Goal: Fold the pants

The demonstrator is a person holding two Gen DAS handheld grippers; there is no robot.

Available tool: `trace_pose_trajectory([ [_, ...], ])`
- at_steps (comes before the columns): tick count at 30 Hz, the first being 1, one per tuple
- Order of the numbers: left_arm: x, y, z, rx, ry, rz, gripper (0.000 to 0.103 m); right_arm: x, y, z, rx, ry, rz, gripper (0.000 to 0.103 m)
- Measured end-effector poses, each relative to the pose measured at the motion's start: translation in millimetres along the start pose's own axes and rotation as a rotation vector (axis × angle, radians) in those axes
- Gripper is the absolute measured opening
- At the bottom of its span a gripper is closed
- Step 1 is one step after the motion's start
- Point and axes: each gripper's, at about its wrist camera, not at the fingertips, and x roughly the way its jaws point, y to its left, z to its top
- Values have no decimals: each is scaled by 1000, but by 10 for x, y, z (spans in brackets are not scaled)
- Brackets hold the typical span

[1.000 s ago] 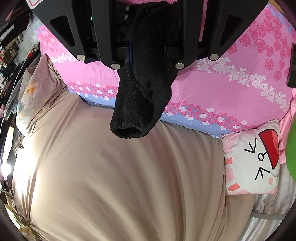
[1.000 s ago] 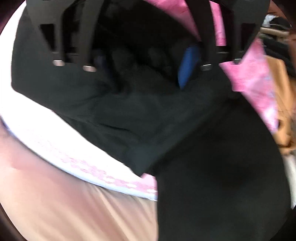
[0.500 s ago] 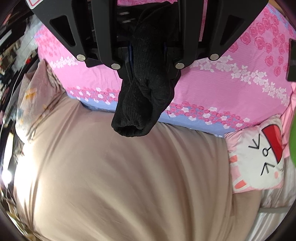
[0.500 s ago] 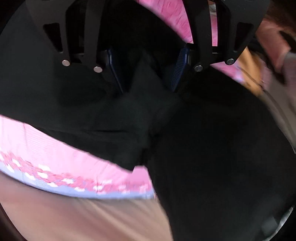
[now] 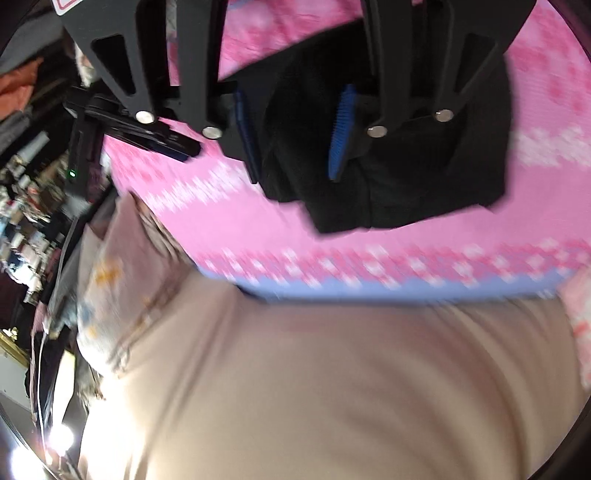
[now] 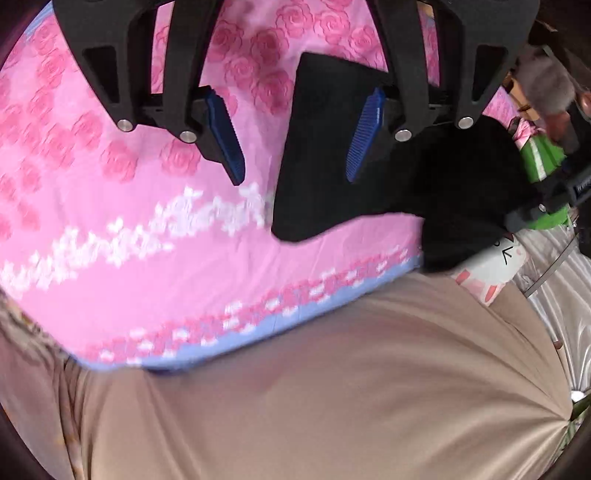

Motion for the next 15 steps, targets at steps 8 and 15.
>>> trace_pose_trajectory([
  [8,-393,134,-66,-42,-98,79,64,548,289,-34,16,80,194,71],
  [15,-680,547,-166,-88,-147,243,66,1157,657,-125,4,212,183,90],
])
